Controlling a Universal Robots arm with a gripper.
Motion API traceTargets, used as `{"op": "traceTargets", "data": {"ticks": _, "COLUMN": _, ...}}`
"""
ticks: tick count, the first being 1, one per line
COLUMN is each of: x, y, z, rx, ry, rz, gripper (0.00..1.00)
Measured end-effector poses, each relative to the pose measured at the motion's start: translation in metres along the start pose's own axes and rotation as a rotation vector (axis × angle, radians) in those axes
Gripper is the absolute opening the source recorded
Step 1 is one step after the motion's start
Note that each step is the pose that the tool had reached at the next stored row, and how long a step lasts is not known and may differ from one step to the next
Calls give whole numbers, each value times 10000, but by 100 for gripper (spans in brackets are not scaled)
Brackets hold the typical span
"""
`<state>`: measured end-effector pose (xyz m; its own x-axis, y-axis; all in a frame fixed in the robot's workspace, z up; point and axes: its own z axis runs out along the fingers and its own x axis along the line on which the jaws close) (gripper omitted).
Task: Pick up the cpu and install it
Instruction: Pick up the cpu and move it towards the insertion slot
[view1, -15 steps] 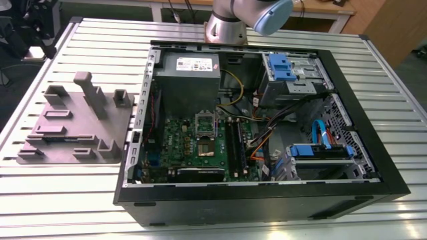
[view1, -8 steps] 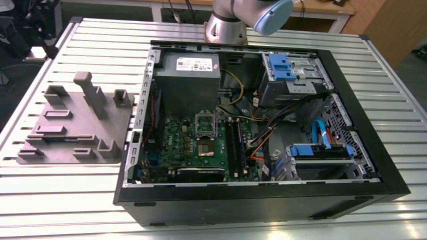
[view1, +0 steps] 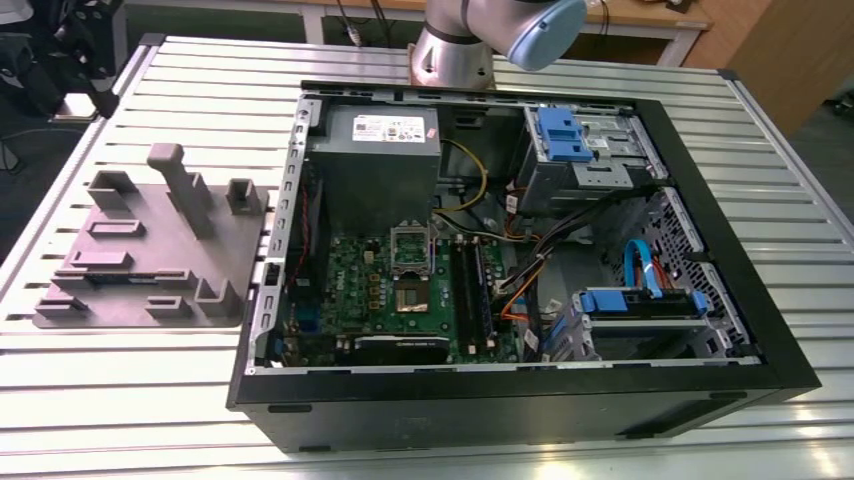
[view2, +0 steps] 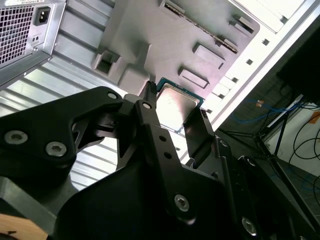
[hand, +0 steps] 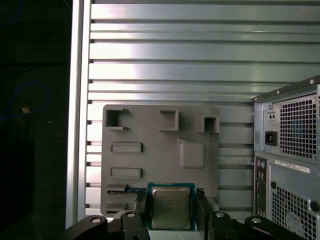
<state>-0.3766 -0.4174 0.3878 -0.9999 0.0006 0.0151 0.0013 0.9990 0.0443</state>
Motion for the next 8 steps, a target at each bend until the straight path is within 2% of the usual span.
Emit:
{"op": "traceTargets", "data": {"ticks": 2, "x": -4, "y": 0, "z": 0, "rx": 0, "ry": 0, "rz": 0, "gripper": 47}}
{"op": "traceTargets", "data": {"ticks": 4, "x": -39, "y": 0, "z": 0, "rx": 0, "ry": 0, "rz": 0, "gripper": 47}}
{"op": "traceTargets", "data": {"ticks": 8, "x": -46, "y": 0, "z": -1, "rx": 1, "ry": 1, "rz": 0, "gripper": 47}}
